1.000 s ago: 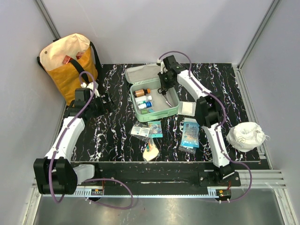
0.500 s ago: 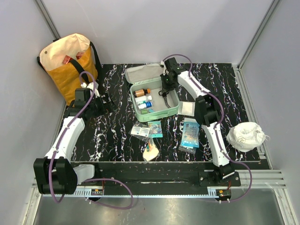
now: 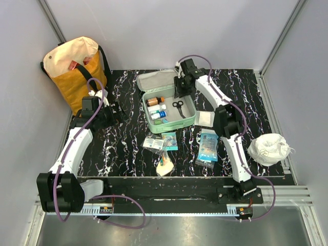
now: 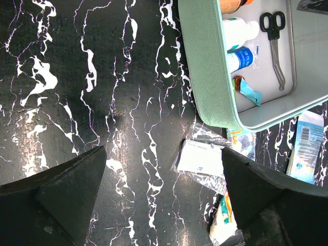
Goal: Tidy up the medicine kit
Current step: Place the scissors in the medicine box.
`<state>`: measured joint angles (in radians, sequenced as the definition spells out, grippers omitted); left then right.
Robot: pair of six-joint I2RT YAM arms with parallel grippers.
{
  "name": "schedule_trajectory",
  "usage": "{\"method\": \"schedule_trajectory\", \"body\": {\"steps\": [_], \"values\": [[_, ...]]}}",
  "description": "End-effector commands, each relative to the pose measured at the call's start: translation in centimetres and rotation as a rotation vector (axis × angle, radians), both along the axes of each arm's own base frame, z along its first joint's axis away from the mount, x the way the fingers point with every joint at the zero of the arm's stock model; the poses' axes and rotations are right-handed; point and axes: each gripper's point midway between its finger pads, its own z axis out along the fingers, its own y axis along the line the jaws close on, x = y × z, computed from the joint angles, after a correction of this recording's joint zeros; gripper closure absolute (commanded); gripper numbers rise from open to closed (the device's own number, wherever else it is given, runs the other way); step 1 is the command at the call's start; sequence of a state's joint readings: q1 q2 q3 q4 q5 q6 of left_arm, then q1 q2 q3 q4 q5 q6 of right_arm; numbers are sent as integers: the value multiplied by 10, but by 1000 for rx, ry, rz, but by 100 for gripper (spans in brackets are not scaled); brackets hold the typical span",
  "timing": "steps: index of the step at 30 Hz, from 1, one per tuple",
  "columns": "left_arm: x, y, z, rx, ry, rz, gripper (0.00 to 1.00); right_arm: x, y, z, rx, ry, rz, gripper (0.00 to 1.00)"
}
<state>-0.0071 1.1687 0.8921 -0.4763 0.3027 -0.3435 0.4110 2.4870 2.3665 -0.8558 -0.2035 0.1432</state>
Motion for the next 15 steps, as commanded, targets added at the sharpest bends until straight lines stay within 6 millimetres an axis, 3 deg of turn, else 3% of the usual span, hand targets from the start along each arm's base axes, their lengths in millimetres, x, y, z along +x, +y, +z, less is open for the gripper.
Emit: {"method": "schedule_trajectory", "body": {"steps": [1, 6, 7, 8, 9, 11, 15], "values": [[7, 0, 14, 3, -70, -13, 1, -3, -6, 120, 75, -204, -11, 61], [5, 15, 12, 61, -58, 50, 1, -21, -66, 178, 5, -434, -269, 59], [6, 15, 14, 63, -65, 55, 1, -32, -83, 178, 6, -465, -355, 47], [6, 16, 15, 62, -73, 55, 1, -39, -101, 176, 3, -487, -459, 27], [6, 14, 16, 57, -79, 50, 1, -51, -116, 167, 25, -468, -542, 12], [6, 11, 18, 49, -93, 34, 1, -73, -136, 141, 69, -373, -614, 8], [7, 9, 19, 37, -104, 25, 1, -125, -156, 82, 43, -210, -678, 3]]}}
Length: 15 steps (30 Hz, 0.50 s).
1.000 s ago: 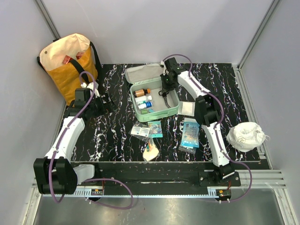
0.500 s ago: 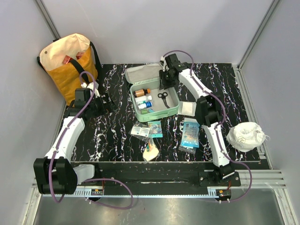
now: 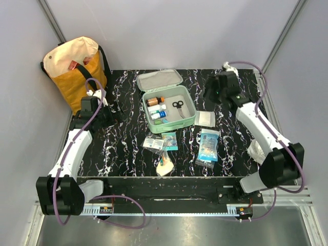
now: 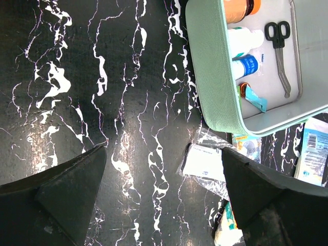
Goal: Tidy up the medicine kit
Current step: Place the scissors in the medicine box.
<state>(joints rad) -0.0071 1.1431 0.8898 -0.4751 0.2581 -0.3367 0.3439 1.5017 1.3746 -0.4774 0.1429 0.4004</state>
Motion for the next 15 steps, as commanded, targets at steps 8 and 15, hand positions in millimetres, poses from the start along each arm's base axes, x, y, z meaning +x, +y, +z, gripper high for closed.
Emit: {"method": "schedule_trajectory", "body": {"steps": [8, 15], "values": [[7, -18, 11, -75, -69, -95, 1, -105, -61, -135, 128, 196, -381, 14], [7, -22, 12, -89, -71, -118, 1, -131, -53, -167, 121, 384, -352, 19]]}}
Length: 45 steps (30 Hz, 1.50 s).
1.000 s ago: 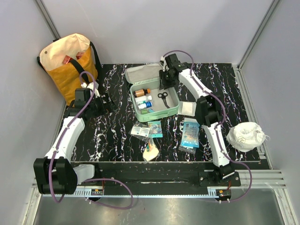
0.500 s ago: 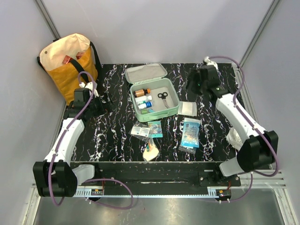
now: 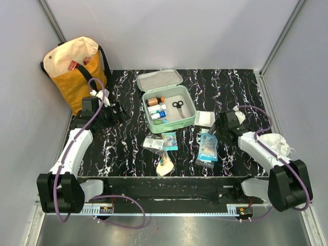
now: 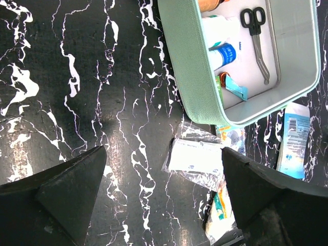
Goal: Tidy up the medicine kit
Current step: Place the scissors in the medicine box, then pick up the medical item at the center of the board.
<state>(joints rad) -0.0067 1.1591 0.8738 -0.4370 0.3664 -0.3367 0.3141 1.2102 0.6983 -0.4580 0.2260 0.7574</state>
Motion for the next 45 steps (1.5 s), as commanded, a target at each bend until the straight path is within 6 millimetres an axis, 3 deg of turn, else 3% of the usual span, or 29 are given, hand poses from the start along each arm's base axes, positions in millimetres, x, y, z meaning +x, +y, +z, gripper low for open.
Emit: {"method": "schedule_trajectory", "body": {"steps": [1, 5, 10, 12, 17, 29, 34, 36, 38, 40, 45], "values": [[8, -5, 14, -20, -68, -33, 1, 4, 15, -9, 53, 69, 14, 21], [6, -5, 13, -19, -67, -34, 1, -3, 31, -35, 100, 202, 65, 28], [6, -2, 13, -9, -68, -24, 1, -9, 32, -45, 103, 229, 78, 29], [7, -3, 13, -10, -67, -25, 1, -10, 31, -46, 95, 230, 79, 36], [8, -3, 11, -13, -59, -24, 1, 2, 27, -31, 64, 168, 88, 58], [8, -4, 9, -23, -48, -28, 1, 25, 30, 8, 44, 64, 148, 61], [8, -6, 9, -27, -45, -35, 1, 26, 37, 4, 74, 69, 165, 76], [9, -6, 9, -29, -45, -35, 1, 27, 41, 0, 86, 80, 177, 90], [8, -6, 10, -29, -46, -37, 1, 27, 43, 0, 94, 84, 183, 91], [8, -6, 9, -29, -46, -35, 1, 28, 45, 3, 102, 76, 197, 100], [8, -6, 9, -30, -43, -38, 1, 38, 50, 32, 123, -8, 221, 99]]}}
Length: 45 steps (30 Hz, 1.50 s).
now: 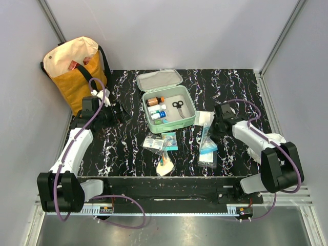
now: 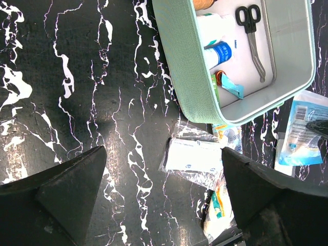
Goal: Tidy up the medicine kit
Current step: Pick up the medical item at the center of the board, then place the medical item at the medicine box.
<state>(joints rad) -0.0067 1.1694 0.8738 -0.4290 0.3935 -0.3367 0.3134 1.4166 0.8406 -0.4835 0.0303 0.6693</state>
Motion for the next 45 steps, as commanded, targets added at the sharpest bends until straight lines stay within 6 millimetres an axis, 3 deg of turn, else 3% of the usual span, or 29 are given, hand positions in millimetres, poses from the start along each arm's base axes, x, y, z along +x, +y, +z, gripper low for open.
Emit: {"method": "schedule_trajectory", "body": {"steps": [1, 8, 13, 17, 22, 29, 35, 39, 40, 42, 45], "values": [[8, -2, 9, -13, -45, -19, 1, 26, 19, 56, 87, -164, 56, 98], [8, -4, 9, -20, -40, -27, 1, 59, 44, 154, 208, -437, 149, 96], [8, -4, 9, -22, -40, -30, 1, 95, 83, 188, 296, -549, 340, 96], [6, -6, 8, -26, -38, -39, 1, 133, 112, 179, 322, -521, 473, 96], [5, -7, 7, -22, -42, -49, 1, 164, 141, 147, 369, -440, 628, 96], [9, -9, 4, -34, -35, -58, 1, 190, 146, 106, 316, -357, 674, 92], [16, -8, 1, -33, -21, -55, 1, 196, 148, 70, 320, -256, 653, 87], [20, -8, 3, -30, -20, -53, 1, 201, 140, 55, 273, -223, 592, 66], [21, -7, 2, -29, -17, -52, 1, 200, 140, 55, 272, -226, 598, 54], [24, -8, 4, -29, -22, -54, 1, 198, 144, 65, 294, -244, 622, 49], [30, -8, 10, -27, -31, -66, 1, 209, 133, 83, 215, -286, 582, 41]]}}
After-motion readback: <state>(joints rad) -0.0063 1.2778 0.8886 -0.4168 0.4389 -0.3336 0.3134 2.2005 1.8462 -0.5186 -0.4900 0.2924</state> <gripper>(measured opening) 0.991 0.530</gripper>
